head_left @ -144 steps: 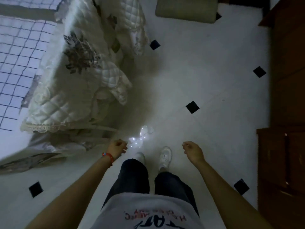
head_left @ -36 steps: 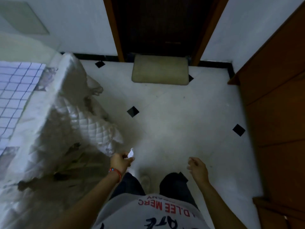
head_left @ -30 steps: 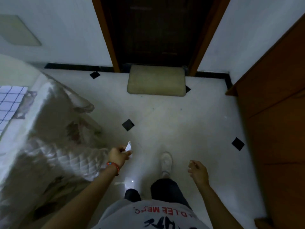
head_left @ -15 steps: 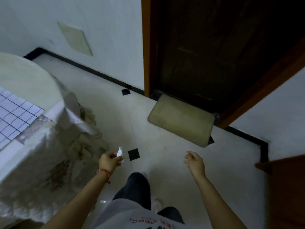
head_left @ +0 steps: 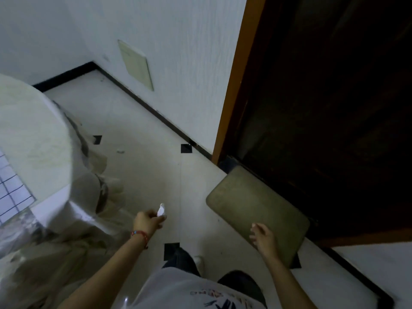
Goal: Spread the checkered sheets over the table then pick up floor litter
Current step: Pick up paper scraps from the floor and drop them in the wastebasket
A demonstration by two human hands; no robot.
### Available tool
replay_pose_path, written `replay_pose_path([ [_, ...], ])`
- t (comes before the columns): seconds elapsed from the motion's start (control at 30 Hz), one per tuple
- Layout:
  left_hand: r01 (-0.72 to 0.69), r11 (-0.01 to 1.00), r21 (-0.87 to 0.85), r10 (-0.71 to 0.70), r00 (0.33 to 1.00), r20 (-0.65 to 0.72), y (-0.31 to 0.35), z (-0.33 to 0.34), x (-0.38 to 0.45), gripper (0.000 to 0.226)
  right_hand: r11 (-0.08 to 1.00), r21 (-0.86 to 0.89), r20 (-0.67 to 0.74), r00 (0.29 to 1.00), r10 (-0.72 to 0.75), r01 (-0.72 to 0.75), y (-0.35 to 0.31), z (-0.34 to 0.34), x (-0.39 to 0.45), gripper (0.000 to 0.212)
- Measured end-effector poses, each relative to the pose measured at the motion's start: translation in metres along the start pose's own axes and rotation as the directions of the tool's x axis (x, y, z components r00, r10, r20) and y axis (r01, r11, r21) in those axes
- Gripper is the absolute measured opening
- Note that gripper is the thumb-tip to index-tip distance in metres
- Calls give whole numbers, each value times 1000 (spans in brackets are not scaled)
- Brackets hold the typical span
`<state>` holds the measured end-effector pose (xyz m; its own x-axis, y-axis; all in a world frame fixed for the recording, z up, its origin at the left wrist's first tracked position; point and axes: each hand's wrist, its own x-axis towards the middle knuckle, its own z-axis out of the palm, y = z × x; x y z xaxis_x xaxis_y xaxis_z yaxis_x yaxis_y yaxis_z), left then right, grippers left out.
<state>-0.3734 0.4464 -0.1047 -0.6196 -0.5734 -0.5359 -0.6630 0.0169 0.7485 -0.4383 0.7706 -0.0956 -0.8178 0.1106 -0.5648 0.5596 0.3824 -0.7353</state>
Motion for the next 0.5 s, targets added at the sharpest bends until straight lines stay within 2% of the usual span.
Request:
replay_pose_path([
  [0.23,-52,995,-84,44,994,-99,83,35,72,13,995,-102,92,996,16,-7,-66,6,101,30],
  [0.37,17,992,-127,-43,978,-205,95,40,96,15,978,-201,245,970,2,48,-110,23,162,31],
  [0.5,115,960,-254,-198,922,-333,94,35,95,17,935,-324,392,920,-4,142,-162,41,218,29],
])
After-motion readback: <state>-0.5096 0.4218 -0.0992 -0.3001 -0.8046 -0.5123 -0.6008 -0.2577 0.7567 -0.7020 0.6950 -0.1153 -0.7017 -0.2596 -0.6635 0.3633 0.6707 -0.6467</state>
